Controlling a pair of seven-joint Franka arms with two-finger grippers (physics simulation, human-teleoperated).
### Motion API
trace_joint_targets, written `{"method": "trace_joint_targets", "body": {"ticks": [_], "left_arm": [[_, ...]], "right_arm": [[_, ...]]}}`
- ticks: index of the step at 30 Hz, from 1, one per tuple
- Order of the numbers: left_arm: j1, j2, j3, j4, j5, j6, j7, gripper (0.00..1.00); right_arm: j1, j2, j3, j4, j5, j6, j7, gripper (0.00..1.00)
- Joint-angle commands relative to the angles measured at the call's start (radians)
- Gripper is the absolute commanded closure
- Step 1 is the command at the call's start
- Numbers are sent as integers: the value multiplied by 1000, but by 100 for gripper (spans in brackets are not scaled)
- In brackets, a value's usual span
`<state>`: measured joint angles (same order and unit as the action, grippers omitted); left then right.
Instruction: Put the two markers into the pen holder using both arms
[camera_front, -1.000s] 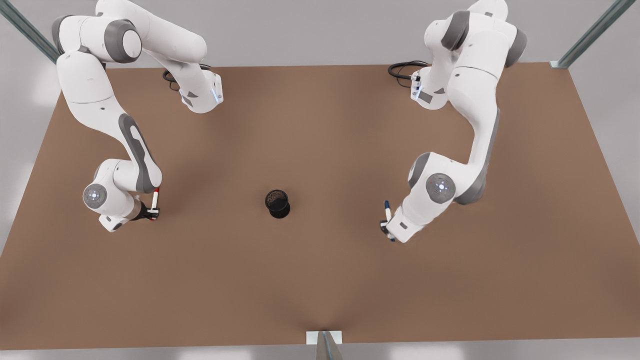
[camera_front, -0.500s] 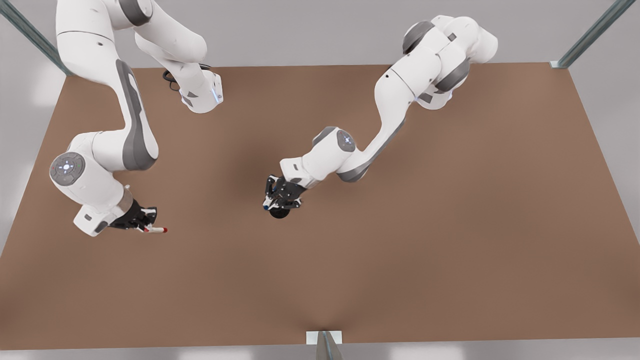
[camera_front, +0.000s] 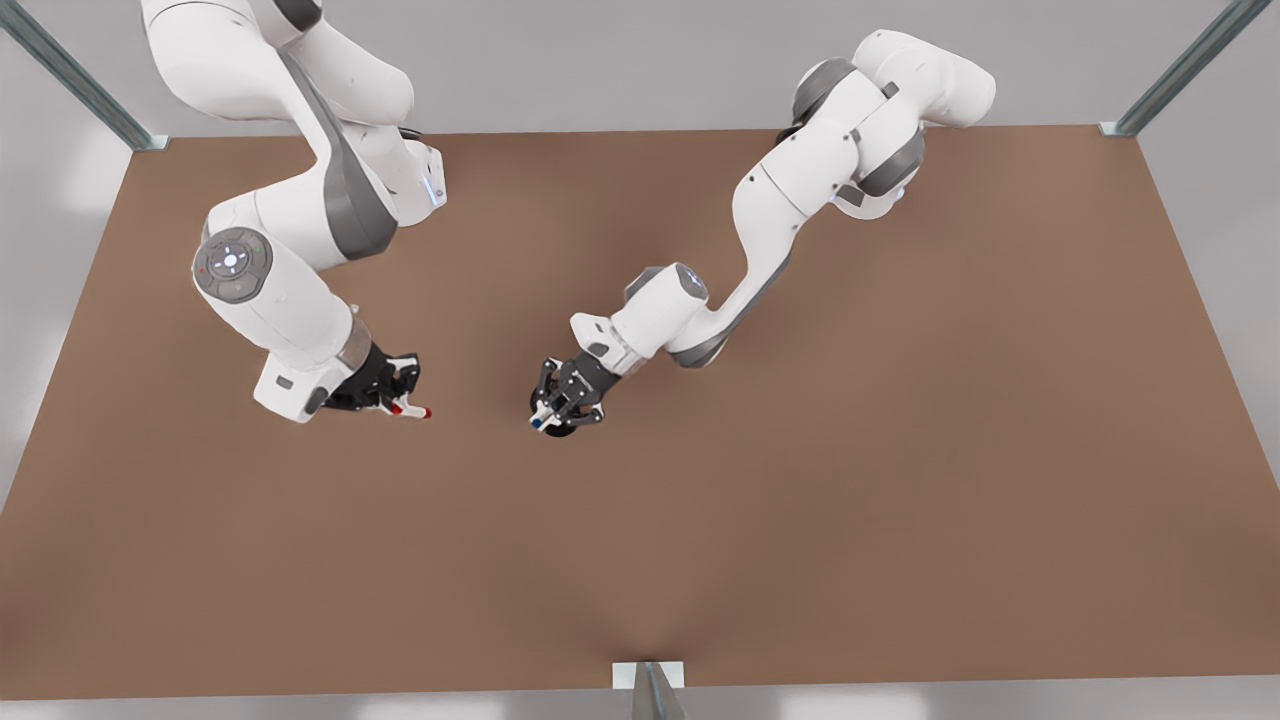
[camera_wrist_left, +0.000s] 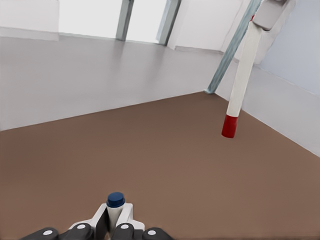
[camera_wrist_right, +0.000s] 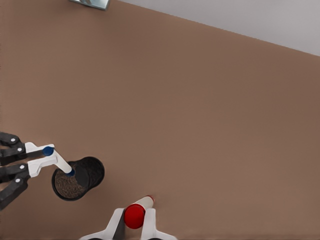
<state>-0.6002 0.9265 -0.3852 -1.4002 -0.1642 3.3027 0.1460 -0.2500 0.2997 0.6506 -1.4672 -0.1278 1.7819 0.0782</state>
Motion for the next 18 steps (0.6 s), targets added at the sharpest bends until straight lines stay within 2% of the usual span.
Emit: {"method": "trace_joint_targets", "body": {"ticks": [1,5,6,7,10,11,12,14,16,18], "left_arm": [[-12,-1,-1,-14,3,72,136,79],[-30,-1,-1,-40,3,93,132,79],[-36,-5,-1,-40,3,95,130,25],[-39,-6,0,-40,5,97,139,0],[9,-34,-4,-95,44,97,139,0],[135,-66,-93,-180,115,95,139,0],[304,-63,-196,-239,274,93,139,0],[496,-64,-277,-305,413,46,138,0],[744,-61,-463,-272,499,-297,138,0],[798,-60,-512,13,442,-891,136,0]], "right_arm": [[15,2,4,5,-9,-16,196,79],[63,22,12,41,-10,30,249,79],[70,22,12,41,-10,31,249,79],[89,24,12,42,-12,31,290,79],[97,30,12,44,-12,48,295,79],[97,30,12,42,-12,48,295,79],[98,30,12,44,-13,48,295,79],[113,35,14,44,-12,62,302,79],[150,58,12,38,-15,126,325,79],[192,85,11,16,-23,146,356,79]]}}
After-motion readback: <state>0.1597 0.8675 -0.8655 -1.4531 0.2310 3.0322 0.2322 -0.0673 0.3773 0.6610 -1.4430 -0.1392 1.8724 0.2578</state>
